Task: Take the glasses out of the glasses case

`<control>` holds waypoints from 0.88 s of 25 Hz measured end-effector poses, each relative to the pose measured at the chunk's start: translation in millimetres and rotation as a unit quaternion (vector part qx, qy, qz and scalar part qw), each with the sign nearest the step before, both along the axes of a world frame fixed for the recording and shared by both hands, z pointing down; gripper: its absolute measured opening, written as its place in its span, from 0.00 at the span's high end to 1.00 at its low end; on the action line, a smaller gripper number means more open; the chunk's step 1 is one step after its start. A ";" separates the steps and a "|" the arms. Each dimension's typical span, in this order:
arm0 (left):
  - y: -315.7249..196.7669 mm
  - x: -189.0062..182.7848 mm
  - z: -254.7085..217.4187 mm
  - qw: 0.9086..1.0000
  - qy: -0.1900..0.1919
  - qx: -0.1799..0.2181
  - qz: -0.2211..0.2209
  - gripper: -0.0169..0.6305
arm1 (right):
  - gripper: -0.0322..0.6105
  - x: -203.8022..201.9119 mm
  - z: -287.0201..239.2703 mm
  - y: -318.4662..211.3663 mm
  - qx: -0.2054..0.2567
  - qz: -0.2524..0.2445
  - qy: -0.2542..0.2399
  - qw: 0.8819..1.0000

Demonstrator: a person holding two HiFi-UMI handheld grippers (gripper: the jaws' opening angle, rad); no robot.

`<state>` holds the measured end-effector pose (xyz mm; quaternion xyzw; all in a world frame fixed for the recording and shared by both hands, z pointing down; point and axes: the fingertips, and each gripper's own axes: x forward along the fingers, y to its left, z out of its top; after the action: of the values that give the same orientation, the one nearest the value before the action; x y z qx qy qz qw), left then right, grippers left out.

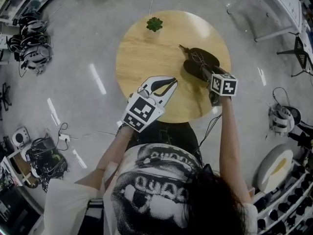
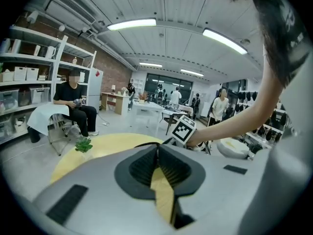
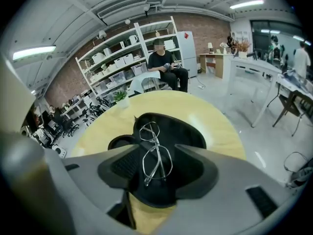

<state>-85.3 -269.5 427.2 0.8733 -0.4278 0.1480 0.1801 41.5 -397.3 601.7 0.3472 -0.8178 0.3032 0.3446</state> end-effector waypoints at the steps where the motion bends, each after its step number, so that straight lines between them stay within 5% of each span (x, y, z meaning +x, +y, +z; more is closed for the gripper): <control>1: -0.3 0.2 1.3 1.000 -0.001 -0.002 0.002 0.94 | 0.60 -1.9 4.2 -1.4 -0.008 -0.003 0.000 1.000; 11: 2.9 -5.2 15.7 1.000 -0.010 -0.018 -0.006 0.94 | 0.66 2.0 28.9 -5.0 0.040 -0.049 0.090 0.994; 13: 3.7 -6.2 17.1 1.000 -0.011 -0.018 -0.006 0.94 | 0.67 1.6 28.8 -5.0 0.052 -0.054 0.093 0.993; 17: 9.4 -6.8 17.9 1.000 -0.011 -0.022 -0.004 0.94 | 0.89 4.6 20.0 1.5 0.070 -0.049 0.086 0.993; 22: 10.6 -14.0 20.9 1.000 -0.013 -0.022 -0.007 0.94 | 0.93 -6.8 2.5 12.2 0.083 -0.042 0.060 0.994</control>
<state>-99.3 -258.9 448.1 0.8643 -0.4325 0.1671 0.1951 34.6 -385.1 604.2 0.3576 -0.8317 0.1978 0.3758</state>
